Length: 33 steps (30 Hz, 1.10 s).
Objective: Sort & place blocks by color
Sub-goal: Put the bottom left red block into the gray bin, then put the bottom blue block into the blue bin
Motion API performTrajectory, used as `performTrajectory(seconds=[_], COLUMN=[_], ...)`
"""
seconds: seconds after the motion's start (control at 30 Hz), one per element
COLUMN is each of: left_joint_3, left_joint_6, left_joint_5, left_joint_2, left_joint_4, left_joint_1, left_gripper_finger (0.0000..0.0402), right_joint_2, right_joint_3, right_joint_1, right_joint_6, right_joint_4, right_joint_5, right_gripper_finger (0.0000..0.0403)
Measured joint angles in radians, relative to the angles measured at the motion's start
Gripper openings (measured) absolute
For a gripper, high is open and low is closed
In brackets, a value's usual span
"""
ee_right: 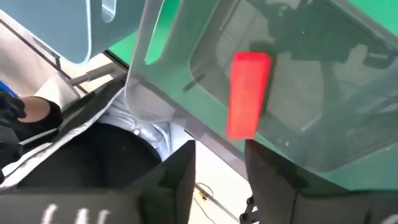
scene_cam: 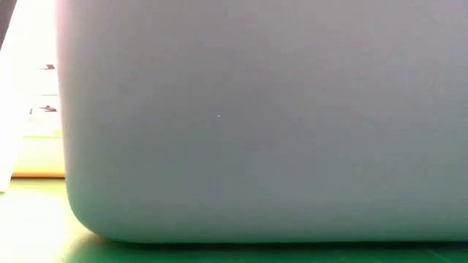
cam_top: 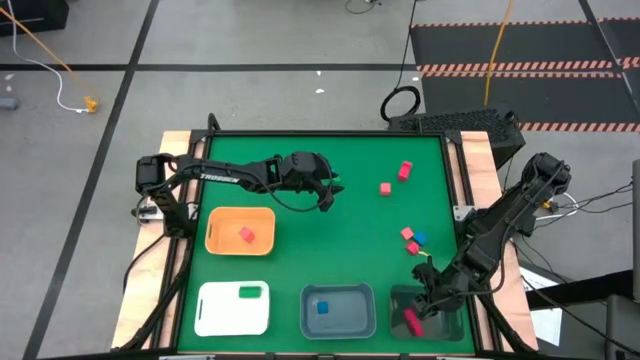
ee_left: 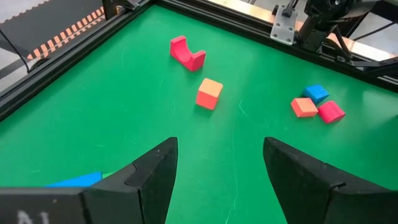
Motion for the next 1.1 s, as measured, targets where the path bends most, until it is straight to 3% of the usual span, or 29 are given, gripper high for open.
performTrajectory(seconds=[0.17,0.43,0.77,0.9,1.1], left_joint_3=[0.000,0.000,0.000,0.000,0.000], left_joint_6=[0.000,0.008,0.019,0.016,0.016], left_joint_5=[0.000,0.000,0.000,0.000,0.000], left_joint_2=[0.000,0.000,0.000,0.000,0.000], left_joint_4=[0.000,0.005,0.006,0.006,0.006], left_joint_1=[0.000,0.001,0.027,0.035,0.034], left_gripper_finger=[0.0239,0.0239,0.0239,0.0239,0.0239], right_joint_2=[-0.022,-0.150,-0.260,-0.260,-0.259], right_joint_3=[-0.001,-0.001,-0.001,-0.059,-0.198], right_joint_1=[-0.030,-0.136,-0.318,-0.398,-0.489], right_joint_6=[0.000,-0.179,-0.439,-0.480,-0.584], right_joint_4=[-0.061,-0.077,-0.458,-0.519,-0.365], right_joint_5=[-0.005,0.115,0.329,0.293,0.236], right_gripper_finger=[0.0165,0.0159,0.0155,0.0163,0.0206])
